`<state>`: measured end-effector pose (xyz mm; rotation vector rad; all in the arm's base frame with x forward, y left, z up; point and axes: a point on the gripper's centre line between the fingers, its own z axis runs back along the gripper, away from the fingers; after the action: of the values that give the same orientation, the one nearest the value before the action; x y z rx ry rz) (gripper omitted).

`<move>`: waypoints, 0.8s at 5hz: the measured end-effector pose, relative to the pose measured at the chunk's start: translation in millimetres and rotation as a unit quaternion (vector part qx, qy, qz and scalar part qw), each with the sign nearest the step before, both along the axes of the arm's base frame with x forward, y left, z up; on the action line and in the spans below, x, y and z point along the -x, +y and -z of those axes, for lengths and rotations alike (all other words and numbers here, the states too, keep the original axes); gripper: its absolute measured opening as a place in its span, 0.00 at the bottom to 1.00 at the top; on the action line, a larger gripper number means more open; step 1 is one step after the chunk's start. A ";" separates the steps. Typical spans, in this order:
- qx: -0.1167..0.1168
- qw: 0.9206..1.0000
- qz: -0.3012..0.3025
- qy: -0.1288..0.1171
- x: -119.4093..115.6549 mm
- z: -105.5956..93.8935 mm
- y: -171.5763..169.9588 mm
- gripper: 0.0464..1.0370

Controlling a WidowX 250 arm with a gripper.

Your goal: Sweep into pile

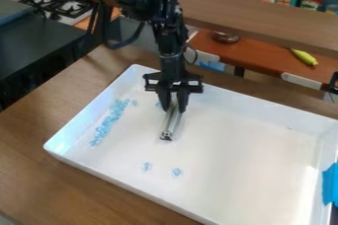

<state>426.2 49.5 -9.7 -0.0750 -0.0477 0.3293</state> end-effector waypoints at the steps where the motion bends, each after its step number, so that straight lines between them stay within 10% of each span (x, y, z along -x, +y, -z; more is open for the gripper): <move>1: -0.027 1.000 -0.003 -0.001 1.7 0.4 13.5 0.32; 4: -0.106 0.994 0.000 0.001 22.6 -19.5 58.4 0.32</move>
<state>403.6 107.8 9.8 0.1354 -0.0802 0.3234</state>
